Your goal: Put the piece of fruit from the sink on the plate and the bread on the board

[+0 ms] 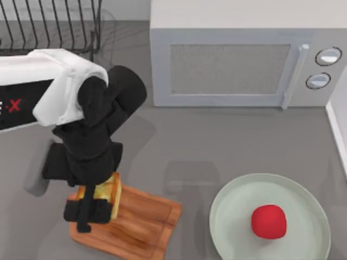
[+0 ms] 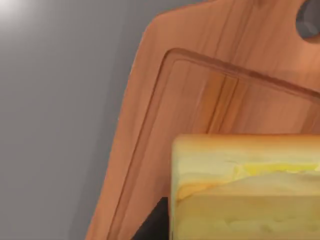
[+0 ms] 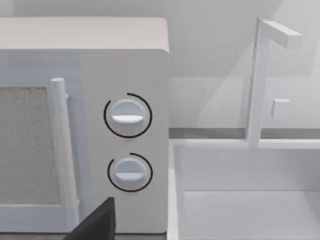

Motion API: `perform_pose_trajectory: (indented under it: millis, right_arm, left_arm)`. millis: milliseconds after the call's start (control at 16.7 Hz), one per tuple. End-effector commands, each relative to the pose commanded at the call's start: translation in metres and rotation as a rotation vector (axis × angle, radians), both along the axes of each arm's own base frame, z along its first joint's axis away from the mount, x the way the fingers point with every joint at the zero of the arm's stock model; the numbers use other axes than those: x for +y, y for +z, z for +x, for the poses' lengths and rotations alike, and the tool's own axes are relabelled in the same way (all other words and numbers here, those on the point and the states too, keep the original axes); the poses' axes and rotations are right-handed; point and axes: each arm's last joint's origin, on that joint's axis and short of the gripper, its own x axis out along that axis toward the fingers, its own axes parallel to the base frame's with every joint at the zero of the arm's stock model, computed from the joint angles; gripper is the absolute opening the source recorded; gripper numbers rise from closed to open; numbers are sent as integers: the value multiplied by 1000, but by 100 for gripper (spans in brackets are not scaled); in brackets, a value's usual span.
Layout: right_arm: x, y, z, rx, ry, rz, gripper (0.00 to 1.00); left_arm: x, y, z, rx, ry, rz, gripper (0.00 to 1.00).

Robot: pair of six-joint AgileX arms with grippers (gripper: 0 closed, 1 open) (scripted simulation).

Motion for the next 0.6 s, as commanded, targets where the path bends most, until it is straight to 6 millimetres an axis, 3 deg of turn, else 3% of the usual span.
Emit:
perform_pose_trajectory:
  millis: [240,600]
  right_arm:
    - [0,0,0,0,0,0,100]
    - [0,0,0,0,0,0,100]
  left_arm:
    - [-11,9,-7,-41,60,-23,0]
    - [-11,8,-7,-38,65,-20,0]
